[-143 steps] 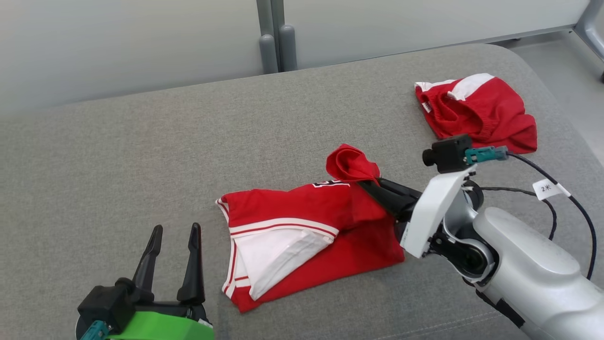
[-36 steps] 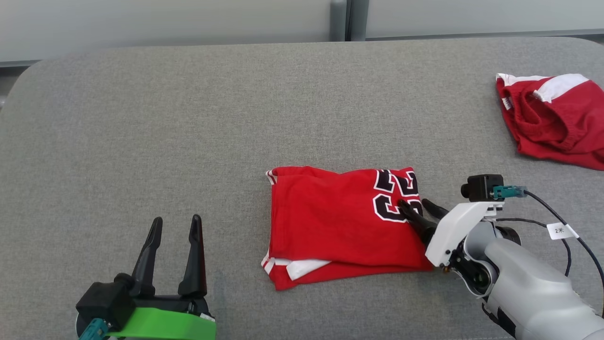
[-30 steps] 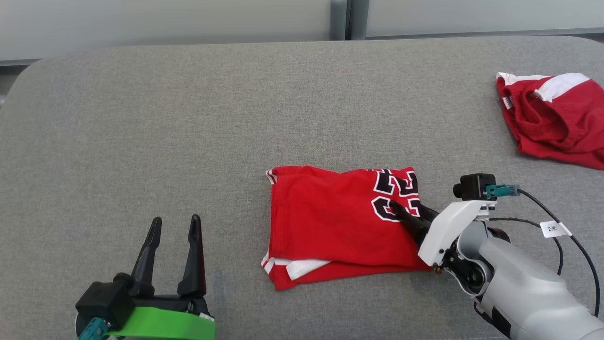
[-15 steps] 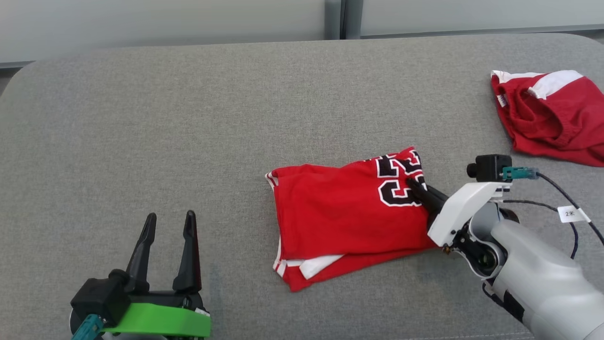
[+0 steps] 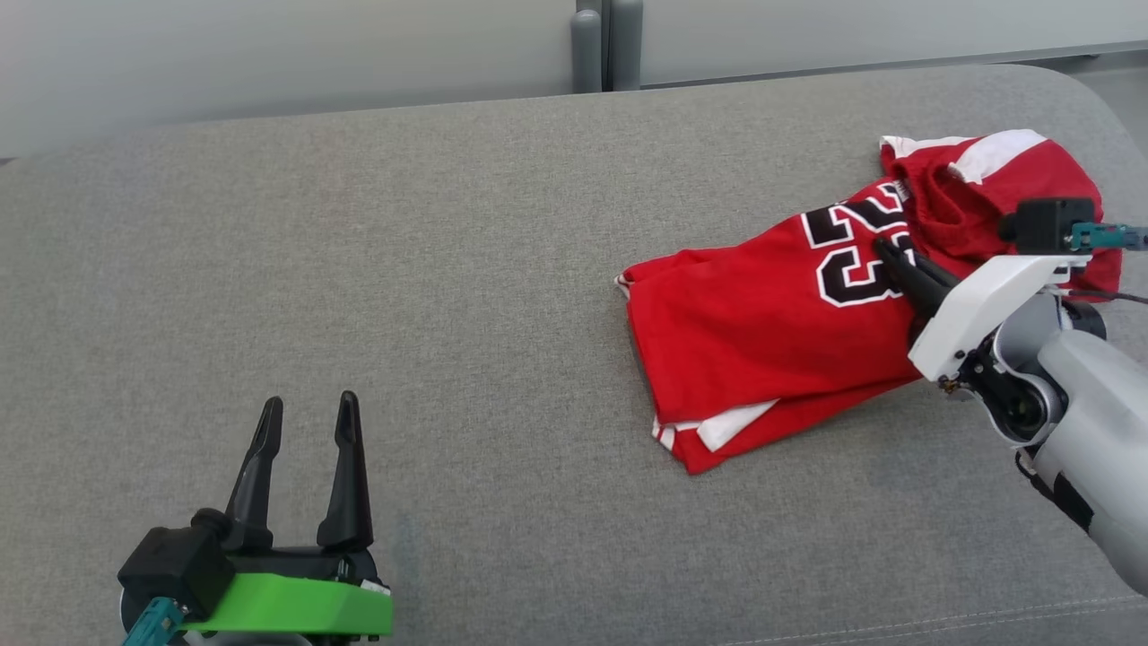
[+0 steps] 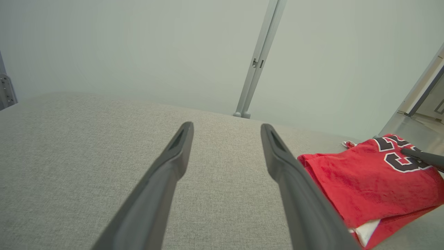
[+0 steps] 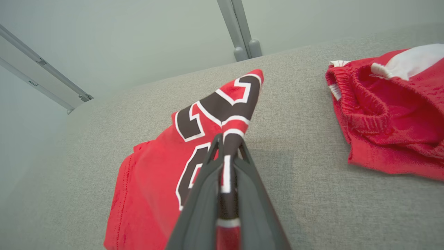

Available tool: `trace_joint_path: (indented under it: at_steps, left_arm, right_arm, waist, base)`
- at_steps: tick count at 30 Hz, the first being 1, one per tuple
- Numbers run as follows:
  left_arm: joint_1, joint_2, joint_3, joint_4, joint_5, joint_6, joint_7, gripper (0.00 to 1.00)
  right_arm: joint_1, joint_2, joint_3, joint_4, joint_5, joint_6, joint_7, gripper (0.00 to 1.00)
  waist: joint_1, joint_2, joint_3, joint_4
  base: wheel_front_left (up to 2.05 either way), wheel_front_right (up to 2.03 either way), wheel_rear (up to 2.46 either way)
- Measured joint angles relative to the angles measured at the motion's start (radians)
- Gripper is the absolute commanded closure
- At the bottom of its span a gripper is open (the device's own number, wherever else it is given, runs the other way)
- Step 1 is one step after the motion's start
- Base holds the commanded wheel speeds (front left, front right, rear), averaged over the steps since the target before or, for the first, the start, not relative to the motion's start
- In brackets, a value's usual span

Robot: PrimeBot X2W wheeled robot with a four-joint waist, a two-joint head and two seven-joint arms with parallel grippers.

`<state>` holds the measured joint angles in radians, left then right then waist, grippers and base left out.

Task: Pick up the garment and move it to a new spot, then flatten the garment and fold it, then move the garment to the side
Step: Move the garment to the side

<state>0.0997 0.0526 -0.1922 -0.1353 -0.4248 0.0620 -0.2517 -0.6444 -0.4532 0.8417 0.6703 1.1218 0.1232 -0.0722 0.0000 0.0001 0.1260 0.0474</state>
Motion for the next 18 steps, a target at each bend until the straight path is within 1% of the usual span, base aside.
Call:
trace_joint_path:
  at_steps: [3,9,14,18]
  left_arm:
    - [0.000,0.000,0.000,0.000,0.000,0.000,0.000,0.00]
    - [0.001,-0.001,-0.009,0.000,0.000,0.000,0.000,0.00]
    - [0.001,-0.001,-0.029,-0.003,0.003,-0.002,0.000,0.00]
    - [0.001,-0.001,-0.038,-0.003,0.010,-0.002,0.000,0.00]
  right_arm:
    - [-0.015,-0.024,-0.002,-0.001,-0.009,0.000,0.007,1.00]
    - [-0.055,-0.052,-0.001,-0.005,-0.018,0.000,0.030,1.00]
    - [-0.116,-0.060,-0.010,-0.002,-0.025,0.000,0.058,1.00]
    - [-0.183,-0.086,-0.021,0.008,-0.037,-0.003,0.080,1.00]
  waist:
    - [0.0000,0.0000,-0.007,-0.012]
    - [0.0000,0.0000,-0.018,-0.029]
    - [0.0000,0.0000,-0.009,-0.027]
    - [0.0000,0.0000,0.005,-0.016]
  base:
    - [0.00,0.00,0.00]
    - [0.00,0.00,0.00]
    - [0.00,0.00,0.00]
    - [0.00,0.00,0.00]
